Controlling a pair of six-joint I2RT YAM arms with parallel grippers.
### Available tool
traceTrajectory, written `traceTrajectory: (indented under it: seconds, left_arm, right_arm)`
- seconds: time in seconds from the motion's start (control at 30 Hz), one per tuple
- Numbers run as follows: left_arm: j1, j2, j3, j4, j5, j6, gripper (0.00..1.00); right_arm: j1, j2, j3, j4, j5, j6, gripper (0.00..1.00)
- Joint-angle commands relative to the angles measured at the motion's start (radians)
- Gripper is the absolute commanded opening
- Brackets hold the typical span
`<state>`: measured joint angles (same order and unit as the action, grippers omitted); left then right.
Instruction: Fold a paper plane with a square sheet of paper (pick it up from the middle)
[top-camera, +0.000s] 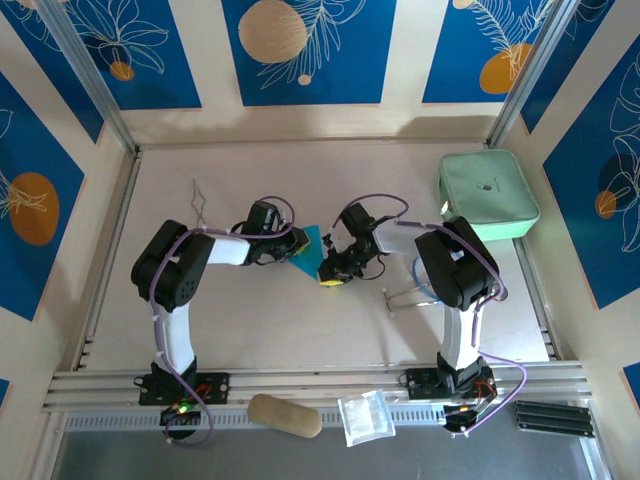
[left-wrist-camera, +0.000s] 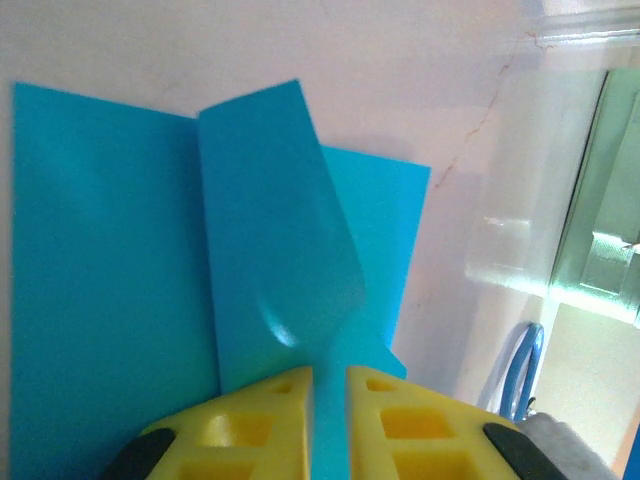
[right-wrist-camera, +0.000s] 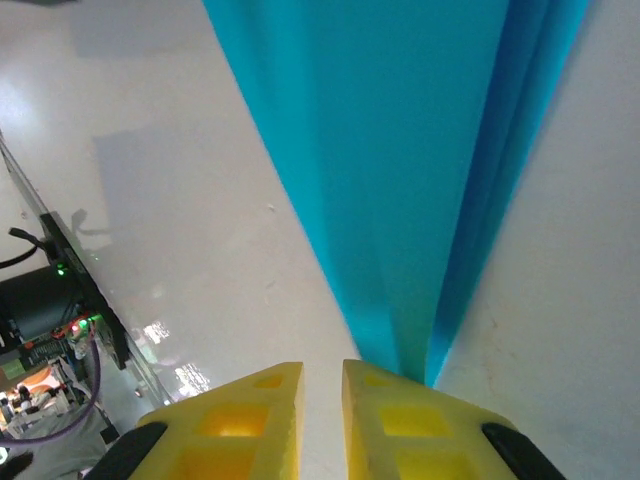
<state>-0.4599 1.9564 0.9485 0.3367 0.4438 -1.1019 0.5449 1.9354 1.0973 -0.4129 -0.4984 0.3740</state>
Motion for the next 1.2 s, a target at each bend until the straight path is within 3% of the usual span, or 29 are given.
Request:
traceTrajectory:
  seconds: [0.0,0.3,0.6,0.77,0.9,1.17]
  left_arm:
    - [0.006,0.032,-0.035,-0.049,-0.036,-0.007,0.17]
    - [0.006,0.030,-0.042,-0.044,-0.034,-0.010,0.17]
    - [0.006,0.005,-0.035,-0.053,-0.043,-0.011,0.17]
    - [0.007,0.000,-0.002,-0.097,-0.053,0.004,0.17]
    - [0.007,0.015,0.001,-0.097,-0.047,-0.008,0.17]
    - [0.005,0.020,-0.004,-0.085,-0.052,-0.033,0.17]
  right_arm:
    - [0.011,0.032,0.003,-0.036,-0.002,-0.023,0.18]
    - [0.027,0.076,0.019,-0.068,0.065,-0.045,0.18]
    - [0.032,0.057,0.052,-0.158,0.237,-0.109,0.15]
    - [0.027,-0.042,0.042,-0.115,0.184,-0.178,0.18]
    - [0.014,-0.115,0.037,-0.028,0.062,-0.076,0.20]
    - [0.016,-0.074,0.060,0.032,0.135,0.102,0.20]
